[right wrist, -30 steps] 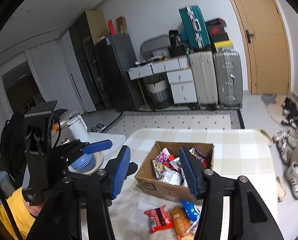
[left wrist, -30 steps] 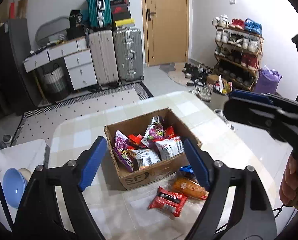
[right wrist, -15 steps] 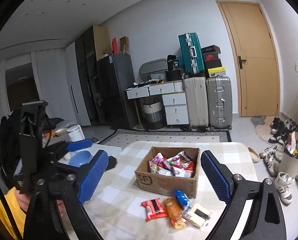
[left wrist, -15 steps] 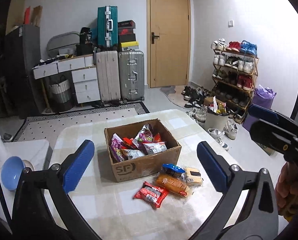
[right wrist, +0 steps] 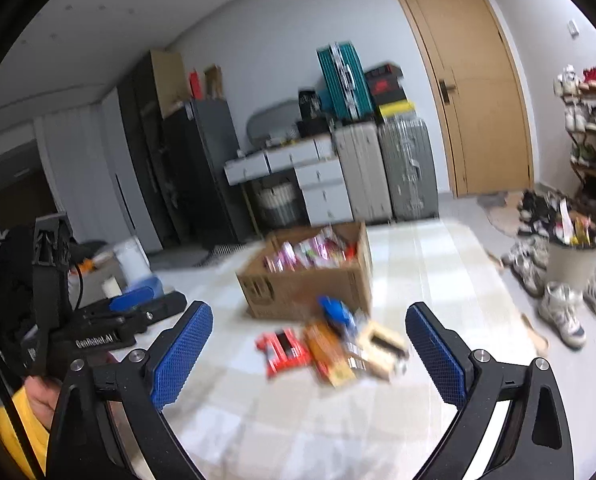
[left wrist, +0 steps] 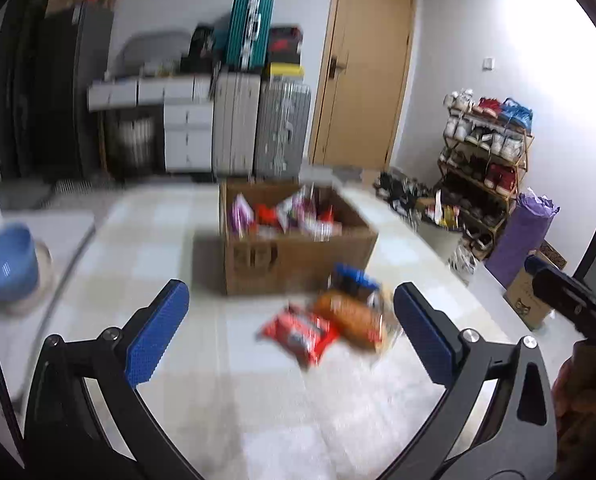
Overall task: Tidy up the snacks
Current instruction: 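Withdraw both grippers from the box toward the remaining snacks, then grasp the cracker packet with the right gripper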
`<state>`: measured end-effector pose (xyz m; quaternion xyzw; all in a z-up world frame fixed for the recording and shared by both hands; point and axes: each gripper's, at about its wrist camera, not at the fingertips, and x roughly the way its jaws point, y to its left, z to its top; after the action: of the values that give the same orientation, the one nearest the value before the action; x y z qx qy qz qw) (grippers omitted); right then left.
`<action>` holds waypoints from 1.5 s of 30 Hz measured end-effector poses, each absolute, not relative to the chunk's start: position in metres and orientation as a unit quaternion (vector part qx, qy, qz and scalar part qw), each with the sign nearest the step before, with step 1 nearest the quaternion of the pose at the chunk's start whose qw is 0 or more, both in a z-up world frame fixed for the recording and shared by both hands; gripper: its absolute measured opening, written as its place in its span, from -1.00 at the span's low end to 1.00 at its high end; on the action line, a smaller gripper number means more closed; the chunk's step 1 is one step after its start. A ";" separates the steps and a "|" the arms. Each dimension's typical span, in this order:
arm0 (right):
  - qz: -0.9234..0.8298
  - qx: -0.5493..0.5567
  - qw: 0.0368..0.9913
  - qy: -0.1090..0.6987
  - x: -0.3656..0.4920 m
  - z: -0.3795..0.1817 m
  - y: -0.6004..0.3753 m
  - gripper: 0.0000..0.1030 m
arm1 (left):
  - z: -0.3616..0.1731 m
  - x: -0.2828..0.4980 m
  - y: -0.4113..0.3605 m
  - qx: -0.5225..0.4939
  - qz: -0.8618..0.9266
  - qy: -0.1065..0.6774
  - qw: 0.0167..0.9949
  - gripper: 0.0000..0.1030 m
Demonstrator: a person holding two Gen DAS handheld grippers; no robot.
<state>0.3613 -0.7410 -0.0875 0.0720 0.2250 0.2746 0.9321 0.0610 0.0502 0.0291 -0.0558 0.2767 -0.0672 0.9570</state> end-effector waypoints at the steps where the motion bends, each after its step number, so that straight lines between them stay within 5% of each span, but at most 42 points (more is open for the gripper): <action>1: 0.271 0.071 0.929 0.240 0.364 -0.099 -0.741 0.92 | 0.015 0.065 0.051 -0.059 -0.063 0.292 0.952 0.99; 18: 0.276 0.043 0.902 0.329 0.459 -0.148 -0.701 0.92 | -0.070 0.140 0.046 -0.085 -0.059 0.372 0.922 0.99; 20: 0.277 0.039 0.899 0.338 0.478 -0.152 -0.694 0.86 | -0.075 0.146 0.046 -0.088 -0.058 0.378 0.920 0.99; 22: 0.290 0.037 0.888 0.355 0.496 -0.158 -0.684 0.57 | -0.081 0.156 0.047 -0.090 -0.058 0.387 0.916 0.99; 26: 0.308 0.041 0.874 0.373 0.512 -0.168 -0.673 0.52 | -0.094 0.176 0.049 -0.098 -0.054 0.400 0.909 0.99; 45: 0.229 0.075 0.862 0.446 0.545 -0.222 -0.715 0.68 | -0.130 0.294 0.018 -0.104 -0.050 0.462 0.880 0.99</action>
<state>0.5447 -0.7149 -0.2223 0.0753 0.4458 0.2293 0.8620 0.2939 0.0184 -0.1305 -0.1036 0.4615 -0.0502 0.8796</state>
